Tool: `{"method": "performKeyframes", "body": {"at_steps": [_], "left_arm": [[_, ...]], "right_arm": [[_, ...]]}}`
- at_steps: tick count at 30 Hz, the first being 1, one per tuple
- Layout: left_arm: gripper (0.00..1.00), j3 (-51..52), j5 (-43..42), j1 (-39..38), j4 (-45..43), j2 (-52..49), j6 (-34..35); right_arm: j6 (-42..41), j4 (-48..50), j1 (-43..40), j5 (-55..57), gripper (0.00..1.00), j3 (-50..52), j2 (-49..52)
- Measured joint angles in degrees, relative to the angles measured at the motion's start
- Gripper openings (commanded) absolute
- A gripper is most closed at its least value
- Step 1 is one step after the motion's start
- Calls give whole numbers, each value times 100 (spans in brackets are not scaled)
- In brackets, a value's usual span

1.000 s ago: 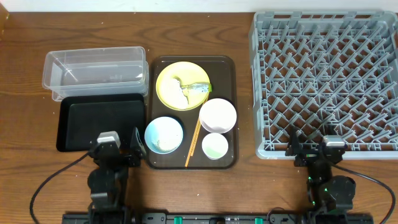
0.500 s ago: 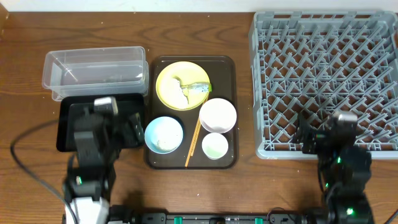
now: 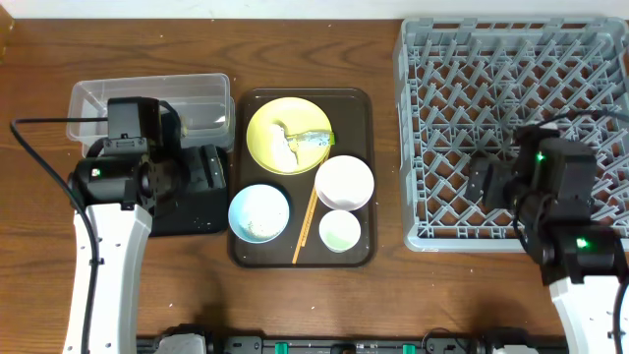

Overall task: Sort waste into correct bins and load items into the dishwasher rack
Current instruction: 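Reach the left gripper to the crumpled wrapper on the yellow plate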

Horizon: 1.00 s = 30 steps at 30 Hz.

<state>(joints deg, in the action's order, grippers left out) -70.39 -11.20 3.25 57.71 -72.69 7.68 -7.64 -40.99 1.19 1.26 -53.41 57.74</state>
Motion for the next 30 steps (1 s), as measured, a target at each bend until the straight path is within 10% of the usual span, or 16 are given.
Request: {"method": "performKeyframes", "body": {"at_steps": [30], "left_arm": [[77,-24,-415,-1655,-2914,-3259,26]], "right_arm": [[-2,-52,0,-17,99,-11,70]]}}
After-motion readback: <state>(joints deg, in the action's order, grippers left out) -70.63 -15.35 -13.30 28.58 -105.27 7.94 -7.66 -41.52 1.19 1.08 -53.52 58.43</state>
